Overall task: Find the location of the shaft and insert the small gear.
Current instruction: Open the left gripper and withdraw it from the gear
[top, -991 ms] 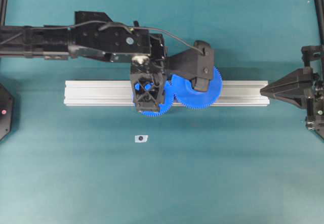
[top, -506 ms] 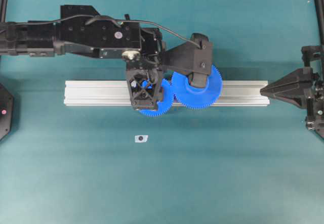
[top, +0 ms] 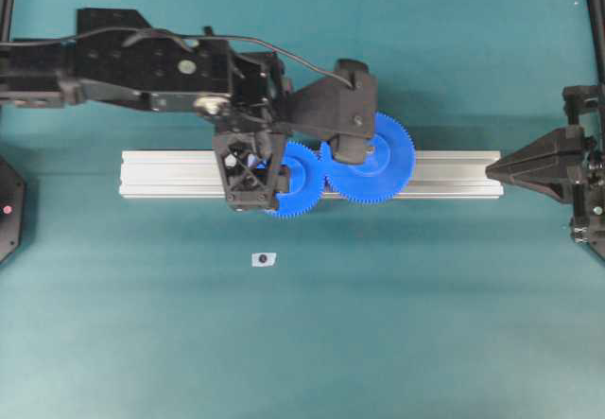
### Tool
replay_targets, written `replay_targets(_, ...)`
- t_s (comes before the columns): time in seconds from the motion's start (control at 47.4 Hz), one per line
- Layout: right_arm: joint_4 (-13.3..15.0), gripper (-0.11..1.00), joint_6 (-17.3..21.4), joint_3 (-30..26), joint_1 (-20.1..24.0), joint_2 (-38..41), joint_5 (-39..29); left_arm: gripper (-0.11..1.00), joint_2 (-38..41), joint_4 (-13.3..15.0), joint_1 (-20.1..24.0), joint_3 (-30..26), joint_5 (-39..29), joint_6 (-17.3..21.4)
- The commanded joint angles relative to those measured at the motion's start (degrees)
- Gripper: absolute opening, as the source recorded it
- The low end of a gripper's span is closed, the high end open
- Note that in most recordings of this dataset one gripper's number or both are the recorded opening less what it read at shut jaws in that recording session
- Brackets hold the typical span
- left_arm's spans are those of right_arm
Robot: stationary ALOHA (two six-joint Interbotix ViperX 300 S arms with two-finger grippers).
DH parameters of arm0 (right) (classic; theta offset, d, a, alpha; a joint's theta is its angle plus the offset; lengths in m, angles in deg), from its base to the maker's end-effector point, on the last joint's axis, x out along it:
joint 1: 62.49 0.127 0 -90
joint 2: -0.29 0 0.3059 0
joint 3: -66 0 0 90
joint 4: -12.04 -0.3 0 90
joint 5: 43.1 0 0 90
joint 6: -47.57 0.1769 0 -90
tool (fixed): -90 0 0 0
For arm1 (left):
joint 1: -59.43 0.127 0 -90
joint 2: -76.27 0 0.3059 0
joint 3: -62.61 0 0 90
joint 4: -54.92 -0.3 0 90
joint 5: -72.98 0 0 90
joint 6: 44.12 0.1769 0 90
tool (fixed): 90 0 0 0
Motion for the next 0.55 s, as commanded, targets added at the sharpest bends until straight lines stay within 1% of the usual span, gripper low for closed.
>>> replay_targets(0.0,-0.1,0.00,0.5,-0.9,-0.2,0.4,0.4,0.75,-3.3,-0.3,-0.2,0.1,1.1,-0.1)
replay_targets(0.253,-0.1,0.00,0.5,-0.9,-0.2,0.4,0.4,0.75,-6.0,-0.3,-0.2,1.8,2.8,-0.2)
replay_targets(0.527,-0.1,0.00,0.5,-1.0,-0.2,0.4,0.4,0.75,-7.7,-0.3,-0.3,1.8,4.3,-0.2)
